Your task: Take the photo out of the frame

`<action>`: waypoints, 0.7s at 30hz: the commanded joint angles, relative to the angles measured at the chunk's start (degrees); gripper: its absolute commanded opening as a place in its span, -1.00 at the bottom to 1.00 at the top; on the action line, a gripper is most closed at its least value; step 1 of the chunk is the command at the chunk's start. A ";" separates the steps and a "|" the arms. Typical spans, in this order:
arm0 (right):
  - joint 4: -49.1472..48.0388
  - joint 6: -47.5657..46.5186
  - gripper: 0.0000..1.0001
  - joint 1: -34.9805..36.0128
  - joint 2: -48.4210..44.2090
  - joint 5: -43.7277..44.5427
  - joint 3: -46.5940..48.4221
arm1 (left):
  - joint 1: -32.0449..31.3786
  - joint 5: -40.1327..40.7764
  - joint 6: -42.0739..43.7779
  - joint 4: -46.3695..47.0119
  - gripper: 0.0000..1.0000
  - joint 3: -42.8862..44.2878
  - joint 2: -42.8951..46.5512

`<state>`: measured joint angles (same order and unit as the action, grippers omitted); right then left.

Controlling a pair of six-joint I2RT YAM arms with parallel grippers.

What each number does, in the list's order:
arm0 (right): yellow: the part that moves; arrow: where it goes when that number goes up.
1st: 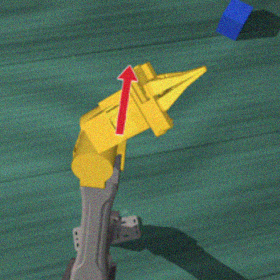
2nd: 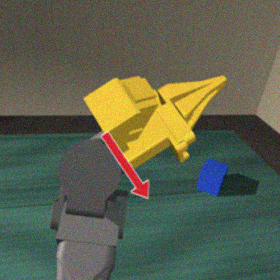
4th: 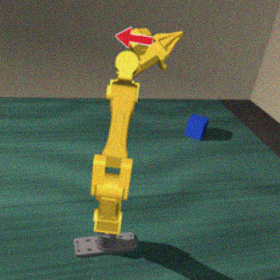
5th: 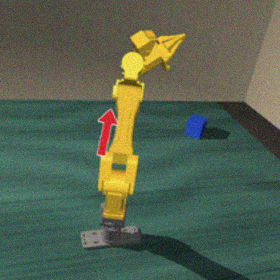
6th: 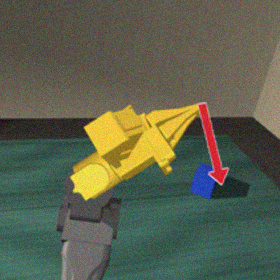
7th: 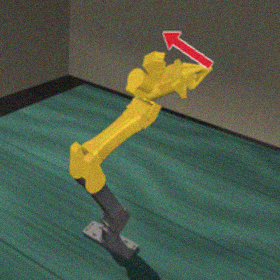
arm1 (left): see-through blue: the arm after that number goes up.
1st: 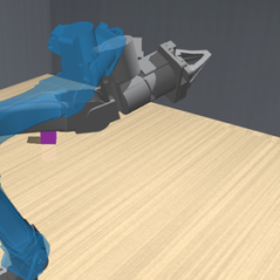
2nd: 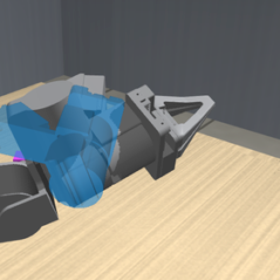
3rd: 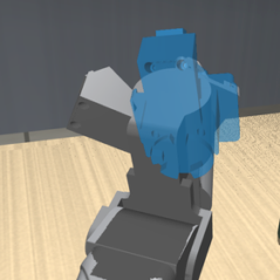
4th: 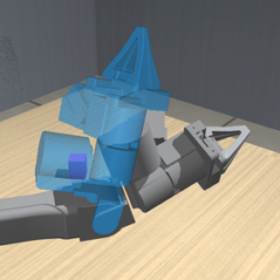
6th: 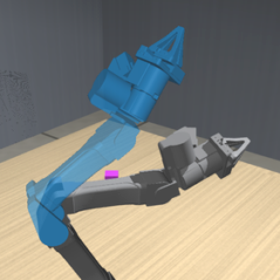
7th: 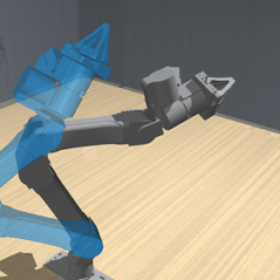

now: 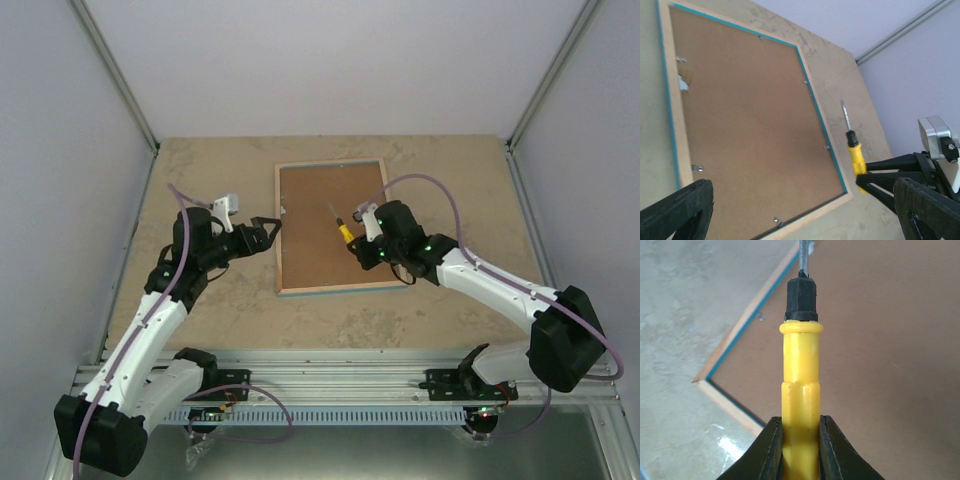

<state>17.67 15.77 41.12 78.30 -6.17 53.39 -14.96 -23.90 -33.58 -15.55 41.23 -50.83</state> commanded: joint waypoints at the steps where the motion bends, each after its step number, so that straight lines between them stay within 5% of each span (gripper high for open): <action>1: -2.05 -1.63 -0.99 3.80 1.05 -2.61 2.98 | 0.28 -5.19 -5.45 8.20 0.99 -2.41 -0.03; 12: -6.92 -3.25 -0.99 10.42 4.63 -5.09 5.60 | 0.28 -9.87 -14.88 19.71 0.91 -7.61 -3.37; 21: -8.18 -4.35 -0.99 12.90 6.27 -5.72 6.67 | 0.28 -10.19 -21.58 28.48 0.41 -11.22 -4.87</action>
<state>12.01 12.78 52.90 84.18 -10.66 58.41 -14.94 -32.93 -51.22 6.09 31.22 -55.40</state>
